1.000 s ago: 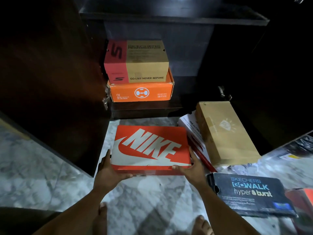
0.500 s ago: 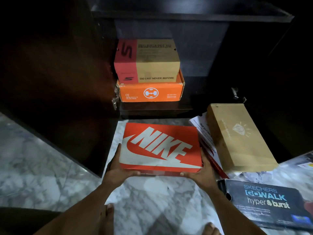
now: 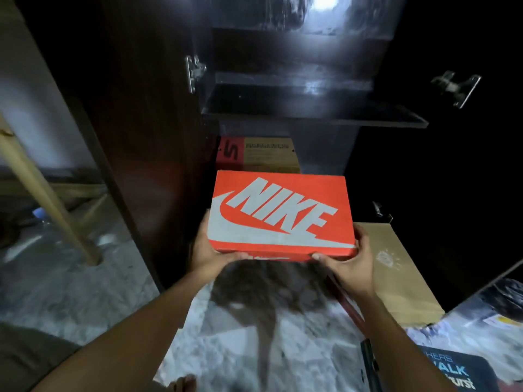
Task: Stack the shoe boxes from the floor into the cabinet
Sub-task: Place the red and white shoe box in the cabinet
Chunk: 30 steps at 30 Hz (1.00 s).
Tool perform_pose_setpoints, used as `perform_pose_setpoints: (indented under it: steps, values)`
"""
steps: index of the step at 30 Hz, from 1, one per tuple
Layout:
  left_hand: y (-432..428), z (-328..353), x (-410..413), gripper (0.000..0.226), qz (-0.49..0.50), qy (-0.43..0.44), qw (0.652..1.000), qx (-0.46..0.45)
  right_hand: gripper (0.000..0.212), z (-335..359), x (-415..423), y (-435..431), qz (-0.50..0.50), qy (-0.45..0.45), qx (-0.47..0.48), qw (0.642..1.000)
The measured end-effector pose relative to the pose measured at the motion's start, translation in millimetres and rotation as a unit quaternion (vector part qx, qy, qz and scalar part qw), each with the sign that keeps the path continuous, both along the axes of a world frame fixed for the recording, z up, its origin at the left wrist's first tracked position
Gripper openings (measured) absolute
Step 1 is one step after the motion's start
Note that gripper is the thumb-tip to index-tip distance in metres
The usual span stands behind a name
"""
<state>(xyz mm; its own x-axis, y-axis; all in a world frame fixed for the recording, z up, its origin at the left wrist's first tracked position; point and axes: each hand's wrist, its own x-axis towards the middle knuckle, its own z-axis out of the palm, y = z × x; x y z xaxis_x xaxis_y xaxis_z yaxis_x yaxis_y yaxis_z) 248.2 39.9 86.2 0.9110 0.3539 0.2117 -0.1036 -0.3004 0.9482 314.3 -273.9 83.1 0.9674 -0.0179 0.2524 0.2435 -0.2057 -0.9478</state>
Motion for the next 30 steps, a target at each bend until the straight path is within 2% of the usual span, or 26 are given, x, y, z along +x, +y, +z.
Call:
perform_pose_setpoints:
  steps: [5, 11, 17, 23, 25, 27, 30]
  values:
    - [0.0, 57.4, 44.5, 0.109, 0.059, -0.039, 0.997, 0.005, 0.096, 53.6, 39.4, 16.7, -0.016, -0.028, 0.078, 0.996]
    - [-2.4, 95.2, 102.8, 0.102, 0.146, -0.049, 0.987, 0.037, 0.102, 82.4, 102.5, 31.7, -0.056, -0.027, 0.061, 0.996]
    - [-1.3, 88.8, 144.1, 0.104, 0.199, -0.068, 0.974, 0.088, 0.091, 85.2, 154.8, 55.4, -0.060, -0.036, 0.059, 0.996]
    - [-2.2, 57.6, 176.9, 0.067, 0.259, -0.144, 0.946, 0.134, 0.074, 75.6, 182.7, 76.5, -0.130, -0.106, 0.034, 0.985]
    - [0.2, 52.3, 189.7, 0.066, 0.254, -0.150, 0.940, 0.170, 0.068, 75.3, 194.8, 84.0, -0.134, -0.119, 0.018, 0.984]
    - [0.7, 49.7, 199.6, 0.071, 0.248, -0.138, 0.925, 0.251, 0.064, 73.3, 206.7, 91.8, -0.123, -0.124, -0.009, 0.985]
    - [0.8, 51.3, 211.2, 0.085, 0.229, -0.074, 0.911, 0.336, 0.075, 69.4, 222.2, 105.4, -0.087, -0.115, -0.062, 0.988]
